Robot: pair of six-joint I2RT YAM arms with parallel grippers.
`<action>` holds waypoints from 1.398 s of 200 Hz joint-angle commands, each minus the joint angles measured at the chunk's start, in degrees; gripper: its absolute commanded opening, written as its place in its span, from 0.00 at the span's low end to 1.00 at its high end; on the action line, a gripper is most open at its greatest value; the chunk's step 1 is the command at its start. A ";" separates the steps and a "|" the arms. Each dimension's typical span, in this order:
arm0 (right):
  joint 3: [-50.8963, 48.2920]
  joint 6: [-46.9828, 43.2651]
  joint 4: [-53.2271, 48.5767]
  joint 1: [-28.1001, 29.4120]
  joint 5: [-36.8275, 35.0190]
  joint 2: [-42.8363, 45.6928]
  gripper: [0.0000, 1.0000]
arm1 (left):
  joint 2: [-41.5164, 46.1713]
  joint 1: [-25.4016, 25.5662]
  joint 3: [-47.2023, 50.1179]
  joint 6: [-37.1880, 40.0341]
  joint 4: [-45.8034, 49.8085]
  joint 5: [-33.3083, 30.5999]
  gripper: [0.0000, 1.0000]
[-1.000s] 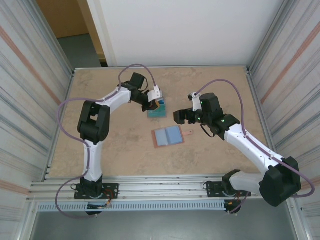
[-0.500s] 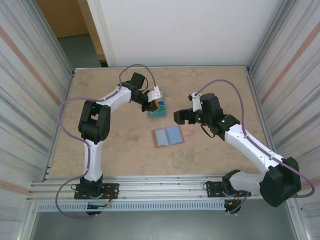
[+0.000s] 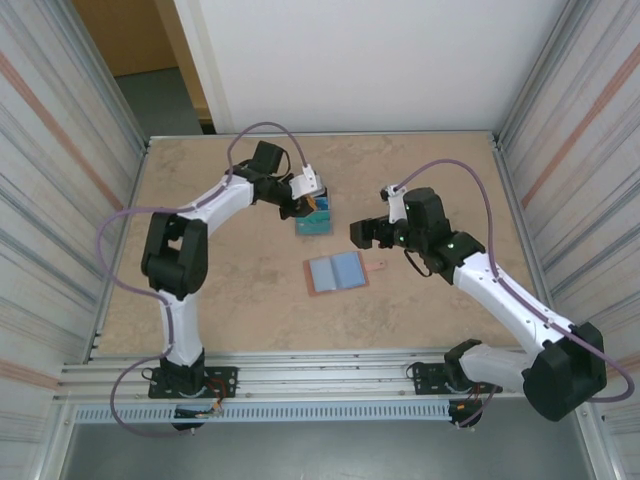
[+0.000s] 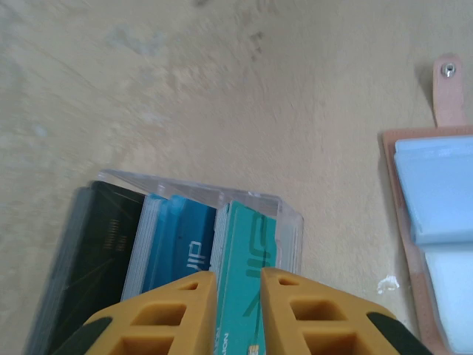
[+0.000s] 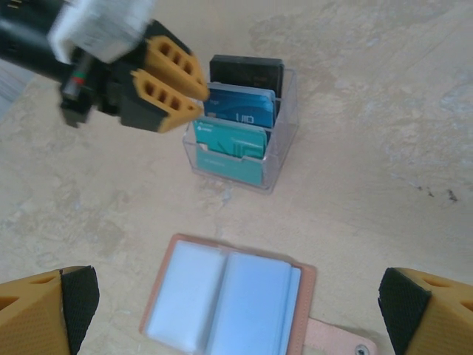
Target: Take the credit cards out of the card holder
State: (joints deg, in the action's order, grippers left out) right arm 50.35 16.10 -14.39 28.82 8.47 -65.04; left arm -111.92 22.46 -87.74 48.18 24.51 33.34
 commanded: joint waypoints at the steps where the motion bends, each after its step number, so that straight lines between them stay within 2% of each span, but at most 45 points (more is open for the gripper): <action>1: -1.14 0.43 -0.75 -0.59 -4.16 2.69 0.98 | 8.41 0.04 5.31 -5.14 -7.31 -2.23 0.22; 24: -2.16 1.10 -0.81 -1.39 -8.41 4.92 0.98 | 15.88 0.06 13.19 -9.13 -13.79 -5.28 0.26; 36: -3.01 1.47 -0.63 -2.25 -9.82 6.43 0.98 | 19.93 0.07 17.83 -10.79 -17.46 -7.04 0.46; 51: -4.14 2.04 -0.33 -3.69 -10.58 7.92 0.98 | 24.73 0.04 24.08 -13.19 -22.65 -9.97 0.63; 88: -6.59 4.09 -0.70 -8.07 -10.80 12.67 0.99 | 34.20 -0.22 33.62 -17.91 -25.76 -18.50 0.77; 99: -7.13 4.59 -0.96 -9.13 -11.10 13.47 0.98 | 37.14 -0.22 36.46 -19.29 -26.73 -20.59 0.85; 102: -7.23 4.76 -1.00 -9.37 -11.15 13.59 0.98 | 37.97 -0.20 37.28 -19.73 -27.17 -21.17 0.90; 110: -7.45 4.98 -1.31 -9.94 -11.44 14.04 0.98 | 40.40 -0.22 39.62 -21.23 -28.38 -23.12 0.93; 114: -7.62 5.14 -1.36 -10.22 -11.51 14.15 0.98 | 41.57 -0.22 40.74 -21.95 -29.08 -24.20 0.98; 151: -8.32 5.48 -2.27 -11.50 -12.94 14.76 0.98 | 52.47 -0.49 49.92 -27.39 -31.00 -35.20 0.99; 203: -14.57 4.64 4.80 -11.51 -16.11 19.08 0.99 | 64.04 -2.58 60.89 -36.00 -32.74 -47.59 0.99; 242: -16.76 3.39 5.33 -11.50 -20.14 20.60 0.98 | 67.87 -6.41 64.55 -41.79 -33.84 -48.73 0.99; 279: -20.16 0.37 8.89 -11.59 -22.31 20.55 0.98 | 65.03 -10.20 68.04 -43.13 -41.53 -45.49 0.99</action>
State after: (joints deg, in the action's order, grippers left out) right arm 32.53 19.29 -9.28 17.58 -10.46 -45.28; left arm -45.28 14.20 -21.96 8.01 -9.65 -13.10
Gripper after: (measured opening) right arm 0.986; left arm 0.986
